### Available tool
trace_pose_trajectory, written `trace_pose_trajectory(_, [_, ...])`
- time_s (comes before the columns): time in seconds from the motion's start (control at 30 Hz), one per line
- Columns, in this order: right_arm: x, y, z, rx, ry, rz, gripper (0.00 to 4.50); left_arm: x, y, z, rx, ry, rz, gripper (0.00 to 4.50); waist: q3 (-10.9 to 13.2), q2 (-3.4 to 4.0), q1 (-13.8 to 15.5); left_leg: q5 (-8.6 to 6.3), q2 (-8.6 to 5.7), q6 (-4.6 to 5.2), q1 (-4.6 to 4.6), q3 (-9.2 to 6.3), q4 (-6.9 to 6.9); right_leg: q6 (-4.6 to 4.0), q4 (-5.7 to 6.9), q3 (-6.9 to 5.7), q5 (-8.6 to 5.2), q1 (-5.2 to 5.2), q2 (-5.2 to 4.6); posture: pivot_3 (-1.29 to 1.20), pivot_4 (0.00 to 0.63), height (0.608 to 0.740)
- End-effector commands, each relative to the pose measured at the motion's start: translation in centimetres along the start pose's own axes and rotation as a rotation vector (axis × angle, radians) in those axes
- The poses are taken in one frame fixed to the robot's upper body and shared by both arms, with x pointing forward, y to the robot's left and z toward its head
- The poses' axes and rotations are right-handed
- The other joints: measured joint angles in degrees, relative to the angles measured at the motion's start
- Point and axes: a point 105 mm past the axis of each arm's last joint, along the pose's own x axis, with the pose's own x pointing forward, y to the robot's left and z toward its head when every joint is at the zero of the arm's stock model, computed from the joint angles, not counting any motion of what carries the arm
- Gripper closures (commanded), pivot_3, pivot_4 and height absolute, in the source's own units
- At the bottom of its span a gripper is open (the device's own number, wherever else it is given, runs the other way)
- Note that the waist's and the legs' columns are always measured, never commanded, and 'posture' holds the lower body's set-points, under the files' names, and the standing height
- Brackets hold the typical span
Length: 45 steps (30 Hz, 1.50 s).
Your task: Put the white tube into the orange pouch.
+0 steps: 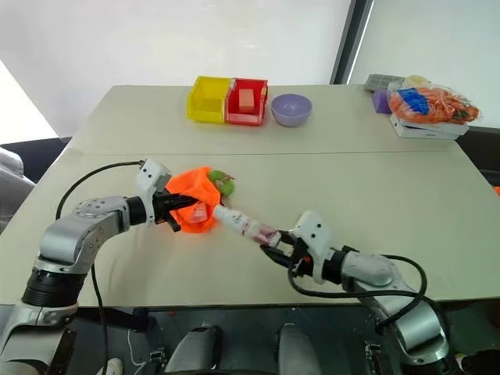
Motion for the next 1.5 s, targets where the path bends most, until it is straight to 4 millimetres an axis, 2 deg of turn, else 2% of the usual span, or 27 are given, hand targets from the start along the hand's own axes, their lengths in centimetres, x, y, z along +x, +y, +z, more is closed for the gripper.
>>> trace_pose_trajectory(0.03, [1.3, 1.2, 1.7, -0.055, -0.040, 0.030, 2.79, -0.2, 0.0, 0.9, 0.028, -0.015, -0.007, 4.50, 0.0, 0.00, -0.1, 0.00, 0.00, 0.00, -0.01, 0.01, -0.01, 0.00, -0.01, 0.00, 0.00, -0.01, 0.00, 0.00, 0.150, 0.740])
trace_pose_trajectory(0.23, [3.9, 1.2, 1.7, -0.070, -0.023, 0.013, 2.79, -0.4, -0.2, 1.0, 0.028, -0.018, -0.008, 4.50, 0.0, -0.02, -0.3, 0.00, 0.03, 0.01, 0.01, -0.03, -0.09, 0.06, 0.06, -0.03, -0.02, -0.08, 0.08, 0.00, 0.150, 0.740])
trace_pose_trajectory(0.3, [4.6, 0.4, 1.9, -0.063, -0.026, -0.036, 2.79, -0.5, -0.3, 1.1, 0.028, -0.022, -0.009, 4.50, 0.0, -0.03, -0.2, 0.00, 0.03, 0.01, 0.01, -0.03, -0.09, 0.11, 0.06, -0.02, -0.06, -0.09, 0.08, 0.00, 0.150, 0.740])
trace_pose_trajectory(0.67, [6.1, -1.8, 3.2, -0.034, -0.054, -0.154, 2.79, -1.3, -1.1, 1.0, 0.075, 0.005, -0.032, 4.50, 0.0, -0.03, -0.2, 0.01, 0.03, 0.01, 0.00, -0.03, -0.09, 0.03, 0.08, -0.02, 0.00, -0.09, 0.08, 0.00, 0.150, 0.740])
trace_pose_trajectory(0.93, [8.4, -2.3, 3.9, -0.044, -0.008, -0.210, 2.79, -0.8, -2.1, 0.8, 0.114, 0.027, -0.069, 4.50, 0.0, -0.03, -0.4, 0.01, 0.03, 0.01, 0.01, -0.03, -0.09, 0.02, 0.12, -0.02, 0.00, -0.11, 0.09, 0.00, 0.150, 0.740])
trace_pose_trajectory(1.1, [10.5, -1.1, 5.2, -0.092, -0.015, -0.146, 2.79, -0.4, -2.7, 1.1, 0.117, 0.014, -0.088, 4.50, 0.0, -0.03, -0.5, 0.01, 0.03, 0.01, 0.00, -0.03, -0.11, 0.02, 0.12, -0.02, 0.00, -0.13, 0.09, 0.00, 0.150, 0.740])
trace_pose_trajectory(1.27, [11.2, -0.2, 6.0, -0.136, -0.027, -0.097, 2.79, -0.5, -2.4, 0.8, 0.110, 0.017, -0.072, 4.50, 0.0, -0.02, -0.3, 0.01, 0.03, 0.02, 0.00, -0.04, -0.11, 0.03, 0.15, -0.02, 0.00, -0.14, 0.10, 0.00, 0.150, 0.740])
trace_pose_trajectory(1.5, [13.3, -0.4, 7.4, -0.182, -0.023, -0.087, 2.79, -0.7, -3.8, 1.1, 0.101, -0.007, -0.139, 4.50, 0.0, -0.02, -0.7, 0.01, 0.06, 0.02, 0.02, -0.04, -0.11, 0.03, 0.26, -0.01, 0.00, -0.19, 0.14, 0.00, 0.150, 0.740])
